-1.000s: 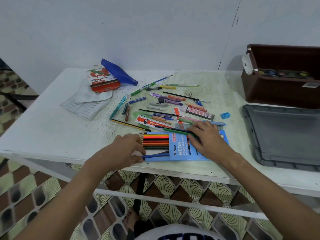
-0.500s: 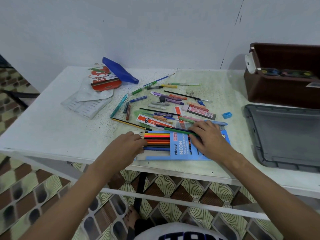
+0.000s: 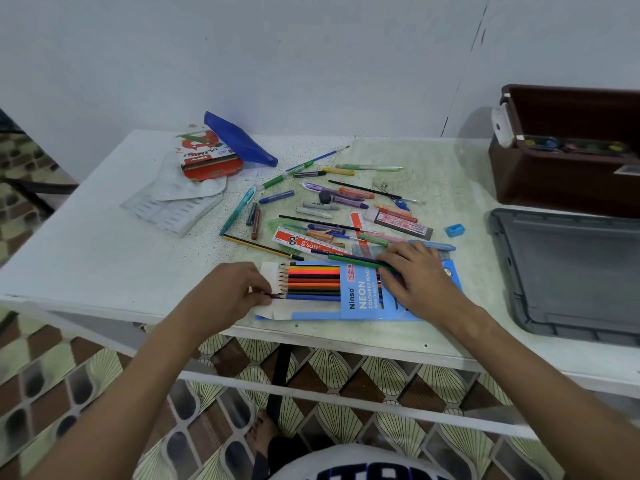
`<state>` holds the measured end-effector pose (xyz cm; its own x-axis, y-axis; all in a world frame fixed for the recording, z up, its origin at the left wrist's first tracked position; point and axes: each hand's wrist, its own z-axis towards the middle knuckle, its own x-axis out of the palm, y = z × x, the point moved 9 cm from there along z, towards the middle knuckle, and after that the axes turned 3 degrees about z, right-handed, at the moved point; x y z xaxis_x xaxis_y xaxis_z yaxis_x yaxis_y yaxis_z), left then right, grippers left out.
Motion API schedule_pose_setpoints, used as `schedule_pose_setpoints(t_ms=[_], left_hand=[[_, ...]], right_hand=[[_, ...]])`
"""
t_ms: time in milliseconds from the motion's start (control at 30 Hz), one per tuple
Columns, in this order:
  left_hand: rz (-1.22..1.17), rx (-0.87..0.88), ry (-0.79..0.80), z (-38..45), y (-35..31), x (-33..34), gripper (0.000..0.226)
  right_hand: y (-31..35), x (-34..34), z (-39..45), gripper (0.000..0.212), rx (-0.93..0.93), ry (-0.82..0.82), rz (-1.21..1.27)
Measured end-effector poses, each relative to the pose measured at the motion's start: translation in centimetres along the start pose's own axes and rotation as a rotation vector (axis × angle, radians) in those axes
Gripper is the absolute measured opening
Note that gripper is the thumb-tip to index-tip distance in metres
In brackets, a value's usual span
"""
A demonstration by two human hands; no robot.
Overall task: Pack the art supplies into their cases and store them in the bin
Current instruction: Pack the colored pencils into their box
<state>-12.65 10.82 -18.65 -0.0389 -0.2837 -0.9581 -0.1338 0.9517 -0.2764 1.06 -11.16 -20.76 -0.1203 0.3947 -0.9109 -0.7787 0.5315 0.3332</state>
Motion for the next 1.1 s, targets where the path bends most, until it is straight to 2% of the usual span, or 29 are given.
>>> schedule_pose_setpoints(t_ms=[333,467,567,667,767,900,1000,1100], left_hand=[[0.043,0.074,0.135,1.6,-2.6,1.5,0.024],[-0.138,0.047,0.188,1.4,-2.8,0.8,0.027],[-0.072,0.036,0.196,1.2,-3.0,0.8,0.028],[0.001,0.029,0.132,0.8,-3.5,1.2,0.025],[-0.111,0.021,0.011,0.4,-4.4,1.5,0.026],[-0.083,0.143,-0.038,0.0,-6.5,2.4,0.024],[-0.21,0.053,-0.058,0.4,-5.7,1.5,0.019],[-0.318,-0.077,-0.151,1.1,-4.9,0.1,0.008]], right_hand=[[0.0,-0.3,-0.1,0.045,-0.004,0.013,0.037],[0.1,-0.5,0.1,0.039,-0.021,0.011,0.063],[0.1,-0.7,0.2,0.033,-0.021,-0.011,0.073],[0.2,-0.9,0.1,0.028,-0.036,-0.048,0.118],[0.4,-0.7,-0.1,0.025,-0.065,-0.079,0.16],[0.9,-0.7,0.0,0.024,-0.072,-0.088,0.198],[1.2,-1.0,0.2,0.023,-0.049,-0.084,0.248],[0.8,-2.1,0.3,0.022,0.084,-0.129,0.415]])
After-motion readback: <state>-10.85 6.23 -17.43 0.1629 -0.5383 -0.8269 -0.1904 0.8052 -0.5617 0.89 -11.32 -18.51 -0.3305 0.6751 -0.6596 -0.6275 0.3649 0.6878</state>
